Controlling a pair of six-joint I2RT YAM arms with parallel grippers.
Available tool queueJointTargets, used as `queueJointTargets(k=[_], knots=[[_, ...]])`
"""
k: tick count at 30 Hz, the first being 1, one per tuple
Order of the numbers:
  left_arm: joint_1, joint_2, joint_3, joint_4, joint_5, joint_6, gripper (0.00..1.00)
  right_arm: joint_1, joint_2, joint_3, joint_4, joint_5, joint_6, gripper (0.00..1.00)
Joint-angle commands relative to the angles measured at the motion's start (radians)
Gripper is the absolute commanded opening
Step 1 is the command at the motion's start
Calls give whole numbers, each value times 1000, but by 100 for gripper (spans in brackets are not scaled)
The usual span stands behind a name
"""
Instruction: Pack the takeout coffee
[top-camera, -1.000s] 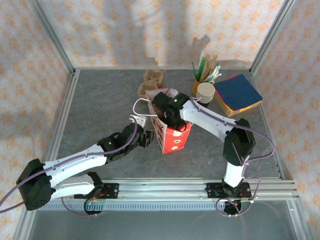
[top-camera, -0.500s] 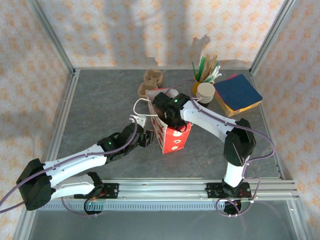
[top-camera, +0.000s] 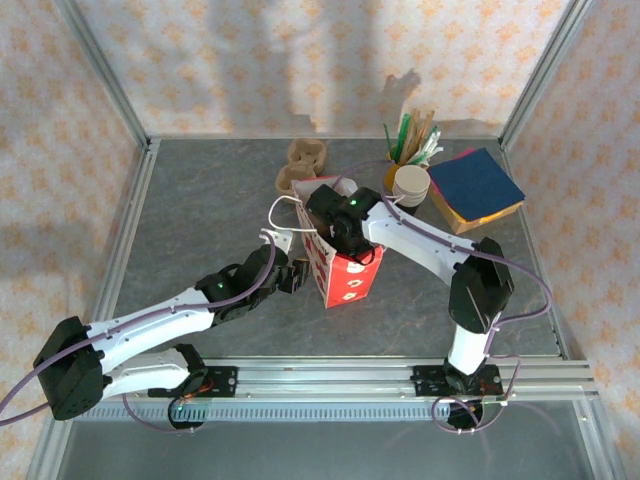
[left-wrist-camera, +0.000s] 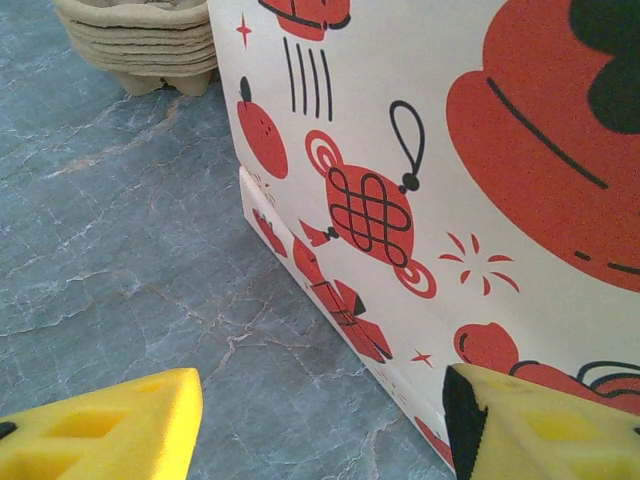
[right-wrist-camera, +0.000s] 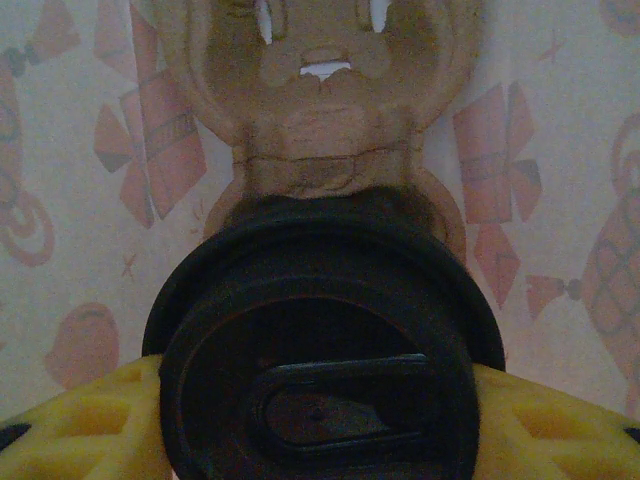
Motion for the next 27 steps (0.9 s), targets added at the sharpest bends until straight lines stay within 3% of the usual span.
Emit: queueJointTargets(k=[1,16,27], knots=[[-5,5,30,-7,-32,13,67,-1,14,-45,1,-20,-6,44],[-5,0,21,-9,-34,8,67,-1,6,-31,-2,-20,0,46],[-5,4,19,-2,-34,4,67,4,0,0,-21,-10,9,57]])
